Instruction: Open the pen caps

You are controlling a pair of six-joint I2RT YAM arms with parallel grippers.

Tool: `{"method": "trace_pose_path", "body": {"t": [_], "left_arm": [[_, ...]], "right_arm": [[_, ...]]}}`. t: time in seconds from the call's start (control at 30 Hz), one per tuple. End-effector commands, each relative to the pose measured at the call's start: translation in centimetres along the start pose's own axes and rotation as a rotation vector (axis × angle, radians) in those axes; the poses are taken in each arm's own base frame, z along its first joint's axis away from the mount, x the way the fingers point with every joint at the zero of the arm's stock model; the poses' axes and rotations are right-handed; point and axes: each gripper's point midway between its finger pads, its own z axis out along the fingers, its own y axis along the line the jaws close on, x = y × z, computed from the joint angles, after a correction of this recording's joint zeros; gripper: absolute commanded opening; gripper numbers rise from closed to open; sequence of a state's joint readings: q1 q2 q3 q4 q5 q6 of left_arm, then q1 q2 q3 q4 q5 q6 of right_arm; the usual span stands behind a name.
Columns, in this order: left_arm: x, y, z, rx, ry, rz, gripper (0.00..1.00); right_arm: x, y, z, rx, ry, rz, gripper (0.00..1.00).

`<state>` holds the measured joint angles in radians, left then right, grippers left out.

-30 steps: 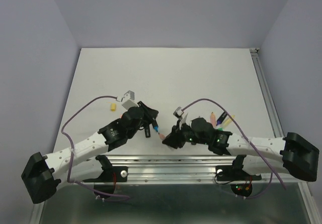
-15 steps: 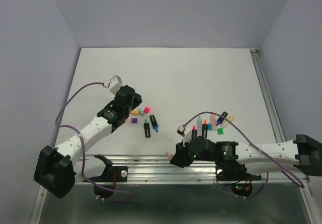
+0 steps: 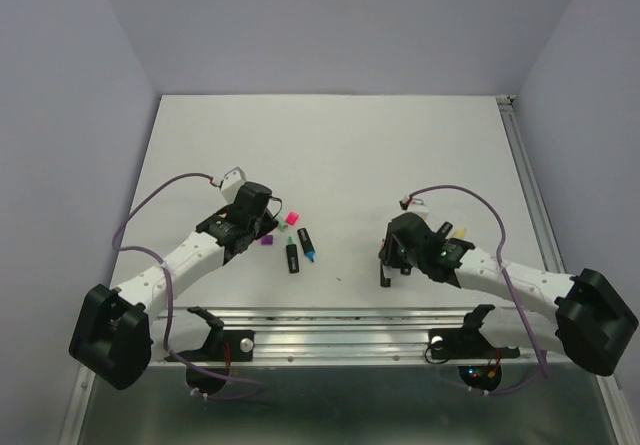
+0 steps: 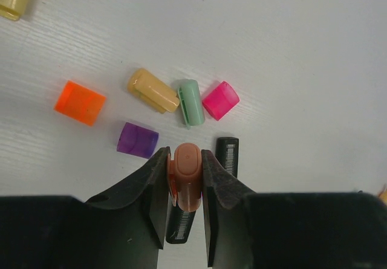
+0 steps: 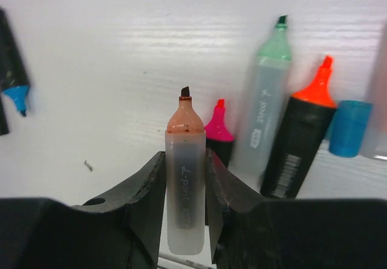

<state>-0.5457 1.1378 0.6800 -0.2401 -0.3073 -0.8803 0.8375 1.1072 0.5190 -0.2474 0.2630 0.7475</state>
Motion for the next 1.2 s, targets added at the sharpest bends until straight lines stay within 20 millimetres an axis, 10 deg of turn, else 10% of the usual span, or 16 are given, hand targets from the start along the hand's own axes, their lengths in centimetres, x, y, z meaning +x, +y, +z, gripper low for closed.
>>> {"method": "trace_pose_path", "body": {"t": [0.0, 0.23, 0.27, 0.67, 0.77, 1.17], "left_arm": [[0.5, 0.8, 0.0, -0.017, 0.016, 0.04, 0.26], [1.4, 1.8, 0.1, -0.043, 0.034, 0.049, 0.42], [1.5, 1.9, 0.2, -0.045, 0.041, 0.06, 0.57], [-0.7, -1.0, -2.1, 0.08, 0.006, 0.072, 0.72], [-1.9, -2.0, -3.5, 0.134, -0.028, 0.067, 0.88], [-9.2, -0.7, -10.0, 0.098, -0.295, -0.072, 0.99]], "right_arm": [[-3.7, -1.7, 1.1, 0.119, -0.056, 0.021, 0.01], [-4.3, -2.3, 2.1, 0.163, -0.056, 0.047, 0.01], [-4.3, -2.9, 2.1, 0.202, -0.051, 0.062, 0.14], [-6.3, -2.4, 0.0, 0.212, -0.086, 0.085, 0.77], [-7.3, -1.8, -1.2, 0.178, -0.119, 0.093, 1.0], [-11.6, -2.3, -6.5, 0.134, -0.354, 0.205, 1.0]]}}
